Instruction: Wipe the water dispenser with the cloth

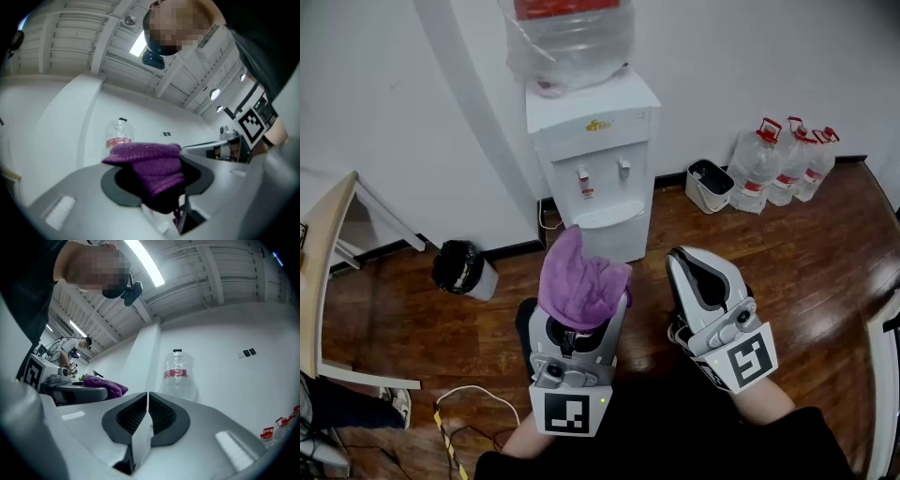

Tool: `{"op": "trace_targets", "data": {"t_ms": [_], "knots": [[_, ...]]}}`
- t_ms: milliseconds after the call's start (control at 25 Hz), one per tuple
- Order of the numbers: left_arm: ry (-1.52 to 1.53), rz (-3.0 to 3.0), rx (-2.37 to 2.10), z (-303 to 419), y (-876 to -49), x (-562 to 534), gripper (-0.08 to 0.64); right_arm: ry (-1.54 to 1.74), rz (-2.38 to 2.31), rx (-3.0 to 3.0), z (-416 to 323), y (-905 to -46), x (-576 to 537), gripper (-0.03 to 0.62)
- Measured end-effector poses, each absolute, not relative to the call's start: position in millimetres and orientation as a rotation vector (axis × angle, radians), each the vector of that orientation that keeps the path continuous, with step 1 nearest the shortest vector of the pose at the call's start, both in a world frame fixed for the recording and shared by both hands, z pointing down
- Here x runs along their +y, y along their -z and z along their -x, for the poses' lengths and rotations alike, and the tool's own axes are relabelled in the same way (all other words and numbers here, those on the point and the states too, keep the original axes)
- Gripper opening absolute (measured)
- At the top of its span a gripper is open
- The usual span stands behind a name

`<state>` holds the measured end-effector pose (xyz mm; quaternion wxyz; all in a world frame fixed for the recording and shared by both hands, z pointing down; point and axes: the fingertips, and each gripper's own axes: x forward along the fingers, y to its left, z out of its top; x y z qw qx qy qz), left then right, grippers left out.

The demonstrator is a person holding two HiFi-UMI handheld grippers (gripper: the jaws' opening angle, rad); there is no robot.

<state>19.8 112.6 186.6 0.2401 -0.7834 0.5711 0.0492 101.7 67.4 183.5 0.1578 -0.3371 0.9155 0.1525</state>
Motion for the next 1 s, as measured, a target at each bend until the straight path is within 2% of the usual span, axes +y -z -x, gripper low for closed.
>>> {"op": "trace_targets", "data": {"t_ms": [1000], "knots": [[-0.041,2.234,1.666,-2,-219,87,0.218,-0.354,1.042,2.637,-94,-201,45,0.015]]}}
